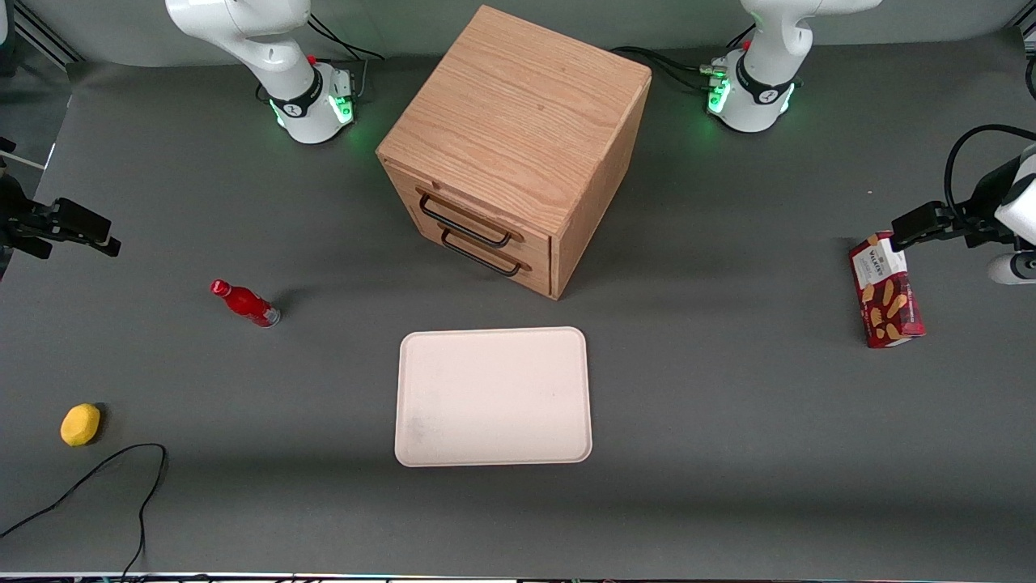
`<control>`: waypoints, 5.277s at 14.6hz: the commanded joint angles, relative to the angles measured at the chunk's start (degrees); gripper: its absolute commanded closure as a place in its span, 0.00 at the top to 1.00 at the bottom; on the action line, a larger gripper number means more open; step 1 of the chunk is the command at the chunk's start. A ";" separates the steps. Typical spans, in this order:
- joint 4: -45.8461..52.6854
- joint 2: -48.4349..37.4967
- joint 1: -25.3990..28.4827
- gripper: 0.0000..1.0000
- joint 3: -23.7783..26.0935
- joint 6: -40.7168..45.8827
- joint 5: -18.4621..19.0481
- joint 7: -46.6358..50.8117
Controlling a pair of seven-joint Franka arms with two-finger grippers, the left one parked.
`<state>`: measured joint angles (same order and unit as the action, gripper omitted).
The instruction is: Open upper drawer
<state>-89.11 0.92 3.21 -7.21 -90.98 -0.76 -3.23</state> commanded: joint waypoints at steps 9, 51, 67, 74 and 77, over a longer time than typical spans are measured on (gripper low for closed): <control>0.25 0.22 -0.31 1.00 0.70 -0.16 0.06 -0.81; 10.54 18.15 28.16 1.00 10.37 -7.47 1.99 -13.81; 5.44 13.75 29.13 1.00 9.84 -6.49 -2.30 -20.06; 5.09 14.46 29.22 1.00 10.02 -6.23 -5.83 -21.81; 3.33 14.46 29.40 1.00 10.11 -6.49 -5.83 -21.91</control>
<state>-84.36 15.58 32.33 3.17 -96.89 -5.07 -23.39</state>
